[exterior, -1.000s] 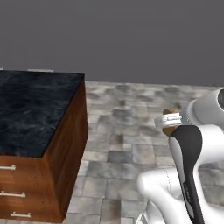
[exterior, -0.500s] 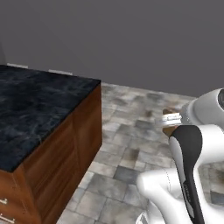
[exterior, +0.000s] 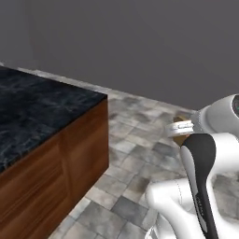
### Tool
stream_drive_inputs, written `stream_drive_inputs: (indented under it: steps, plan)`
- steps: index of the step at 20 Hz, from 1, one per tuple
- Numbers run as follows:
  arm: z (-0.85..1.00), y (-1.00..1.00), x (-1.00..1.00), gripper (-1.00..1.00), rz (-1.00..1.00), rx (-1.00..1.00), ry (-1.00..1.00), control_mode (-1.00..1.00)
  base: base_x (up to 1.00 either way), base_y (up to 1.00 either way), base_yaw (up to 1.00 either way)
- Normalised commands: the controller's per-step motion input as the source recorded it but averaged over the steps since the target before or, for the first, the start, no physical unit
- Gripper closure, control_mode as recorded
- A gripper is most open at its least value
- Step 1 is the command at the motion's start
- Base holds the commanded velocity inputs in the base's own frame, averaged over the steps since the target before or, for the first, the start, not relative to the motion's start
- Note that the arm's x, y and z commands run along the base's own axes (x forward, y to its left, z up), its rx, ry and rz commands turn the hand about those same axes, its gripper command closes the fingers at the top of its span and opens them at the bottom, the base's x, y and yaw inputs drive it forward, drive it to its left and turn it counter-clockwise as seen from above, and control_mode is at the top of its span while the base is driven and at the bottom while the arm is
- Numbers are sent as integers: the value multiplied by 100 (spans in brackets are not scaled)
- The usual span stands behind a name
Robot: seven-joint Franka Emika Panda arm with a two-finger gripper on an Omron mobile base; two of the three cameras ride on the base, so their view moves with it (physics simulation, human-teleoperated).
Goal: Start the toaster. Once the lever pops up, take the bread to the plate on the dining counter.
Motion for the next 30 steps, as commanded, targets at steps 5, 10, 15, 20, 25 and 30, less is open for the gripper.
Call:
stream_drive_inputs:
  steps: [5, 10, 15, 20, 25, 30]
  plan:
    - [0, 0, 0, 100, 0, 0, 0, 100, 60, -100, 33]
    - [0, 0, 0, 100, 0, 0, 0, 100, 62, -100, 32]
    - [0, 0, 0, 100, 0, 0, 0, 100, 69, -100, 32]
    - [0, 0, 0, 100, 0, 0, 0, 100, 65, -100, 30]
    - [0, 0, 0, 100, 0, 0, 0, 100, 73, -100, 30]
    - [0, 0, 0, 100, 0, 0, 0, 100, 70, -100, 29]
